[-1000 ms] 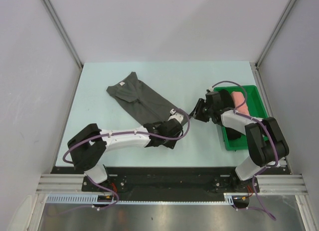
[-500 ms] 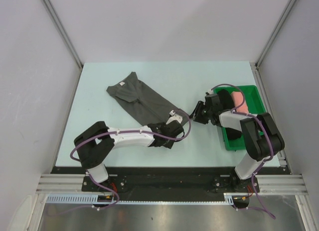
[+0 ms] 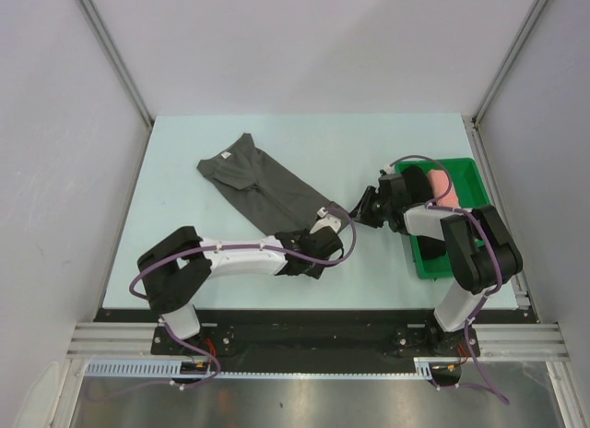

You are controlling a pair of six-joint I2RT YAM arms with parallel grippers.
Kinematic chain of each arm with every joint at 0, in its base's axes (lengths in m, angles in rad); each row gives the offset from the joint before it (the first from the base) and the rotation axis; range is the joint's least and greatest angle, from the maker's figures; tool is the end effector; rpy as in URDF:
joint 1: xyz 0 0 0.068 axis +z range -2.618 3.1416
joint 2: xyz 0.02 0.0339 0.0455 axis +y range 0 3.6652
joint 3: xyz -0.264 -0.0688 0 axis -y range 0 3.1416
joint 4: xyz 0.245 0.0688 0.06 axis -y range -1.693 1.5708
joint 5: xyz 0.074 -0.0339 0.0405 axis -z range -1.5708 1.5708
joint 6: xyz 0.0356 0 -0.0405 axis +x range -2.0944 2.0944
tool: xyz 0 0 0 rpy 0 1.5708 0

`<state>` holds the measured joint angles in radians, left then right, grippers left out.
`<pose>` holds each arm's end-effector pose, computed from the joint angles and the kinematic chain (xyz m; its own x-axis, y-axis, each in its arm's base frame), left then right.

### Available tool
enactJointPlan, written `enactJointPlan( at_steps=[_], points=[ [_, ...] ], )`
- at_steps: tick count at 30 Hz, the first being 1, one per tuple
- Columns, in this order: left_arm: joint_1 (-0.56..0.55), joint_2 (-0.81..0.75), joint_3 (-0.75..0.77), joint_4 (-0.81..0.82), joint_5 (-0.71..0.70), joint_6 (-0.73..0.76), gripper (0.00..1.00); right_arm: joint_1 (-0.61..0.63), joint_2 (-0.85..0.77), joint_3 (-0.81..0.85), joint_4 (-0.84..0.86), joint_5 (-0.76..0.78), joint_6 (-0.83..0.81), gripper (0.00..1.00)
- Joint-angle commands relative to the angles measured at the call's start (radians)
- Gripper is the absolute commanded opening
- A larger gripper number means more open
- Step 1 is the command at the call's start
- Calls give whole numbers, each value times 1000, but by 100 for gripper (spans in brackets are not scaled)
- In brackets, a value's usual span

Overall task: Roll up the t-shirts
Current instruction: Roll the T-shirt to the center of the board.

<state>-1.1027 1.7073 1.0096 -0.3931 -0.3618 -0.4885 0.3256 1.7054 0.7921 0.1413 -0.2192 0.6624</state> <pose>0.1609 -0.2904 0.1685 -0.7105 0.4325 -0.5551 0.4841 0.8729 0.0605 0.3107 0.1131 0.1420 -0.8040 0.3622 -0.4717 0.0439 0.8271 0.5603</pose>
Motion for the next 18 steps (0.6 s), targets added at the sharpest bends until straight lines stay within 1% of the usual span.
enactJointPlan(
  at_steps=[1,7,9,10,11,13,14,15,16,17,18],
  points=[
    [-11,-11,1,2,-23,8,50,-2,19,-2,9,4,5,31],
    [-13,15,1,7,-60,8,49,-2,20,-2,9,3,6,26],
    [-13,32,3,8,-68,11,47,-2,22,-4,11,1,8,23],
    [-13,37,1,10,-69,13,44,0,20,-2,12,1,8,22],
    [-13,43,0,11,-69,14,38,-2,20,-2,14,1,9,21],
    [-13,45,-3,14,-68,19,33,-2,17,-2,18,1,11,20],
    [-11,41,-3,14,-65,21,25,-2,17,-4,21,0,14,19],
    [-13,38,-8,19,-62,21,23,-2,14,-1,23,0,16,18],
    [-13,34,-8,23,-59,22,21,-2,13,1,21,0,16,17],
    [-13,32,-8,25,-54,25,14,-2,10,4,20,3,14,14],
    [-13,25,-6,26,-46,28,12,-2,5,6,17,7,13,12]
  ],
)
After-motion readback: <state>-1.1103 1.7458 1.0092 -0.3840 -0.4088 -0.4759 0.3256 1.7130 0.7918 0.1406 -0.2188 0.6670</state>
